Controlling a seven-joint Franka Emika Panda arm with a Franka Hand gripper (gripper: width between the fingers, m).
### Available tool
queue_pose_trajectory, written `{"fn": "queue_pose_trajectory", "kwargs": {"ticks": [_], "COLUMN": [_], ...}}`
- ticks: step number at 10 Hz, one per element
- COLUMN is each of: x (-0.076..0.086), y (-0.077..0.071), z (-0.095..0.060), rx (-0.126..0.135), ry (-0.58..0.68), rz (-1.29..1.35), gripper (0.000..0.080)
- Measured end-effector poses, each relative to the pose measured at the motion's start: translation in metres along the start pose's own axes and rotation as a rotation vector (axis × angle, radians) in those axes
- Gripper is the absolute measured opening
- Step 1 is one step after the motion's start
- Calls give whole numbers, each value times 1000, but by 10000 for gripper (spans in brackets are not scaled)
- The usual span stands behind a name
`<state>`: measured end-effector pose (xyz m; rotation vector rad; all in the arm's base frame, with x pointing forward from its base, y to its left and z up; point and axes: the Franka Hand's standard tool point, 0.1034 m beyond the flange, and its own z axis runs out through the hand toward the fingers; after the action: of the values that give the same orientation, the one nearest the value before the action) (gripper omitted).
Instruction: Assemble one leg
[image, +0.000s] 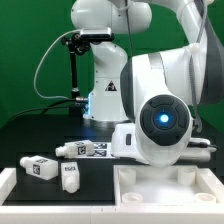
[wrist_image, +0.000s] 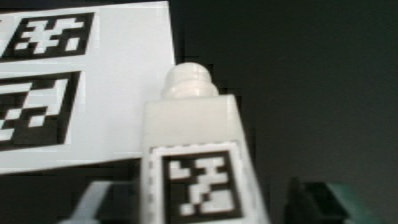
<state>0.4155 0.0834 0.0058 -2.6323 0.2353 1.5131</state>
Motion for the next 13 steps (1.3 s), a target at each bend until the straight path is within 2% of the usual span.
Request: {"fn": "queue_pose_trajectory", "kwargs": {"ticks": [1,2,5,6,7,9,10,11,12,13], "x": [-2,-8,-45,-53,-55,-50,-45,-33,-29,-25], "y": [-1,-4,-15,-19,-28,-27,-29,-28,-28,-34], "z": [-4,-22,-100,-117,-129,-126,-132,-134,-151,-181], "rx": [-2,-2,-1,3,7,17,26,23,13,-12], "ry": [-1,20,154,211,305,452,546,619,664,768], "rz": [-12,-32,-124,-125,-131,-135,-136,-176,-212,-253], "gripper": [284,284,284,284,284,284,285,285,285,285]}}
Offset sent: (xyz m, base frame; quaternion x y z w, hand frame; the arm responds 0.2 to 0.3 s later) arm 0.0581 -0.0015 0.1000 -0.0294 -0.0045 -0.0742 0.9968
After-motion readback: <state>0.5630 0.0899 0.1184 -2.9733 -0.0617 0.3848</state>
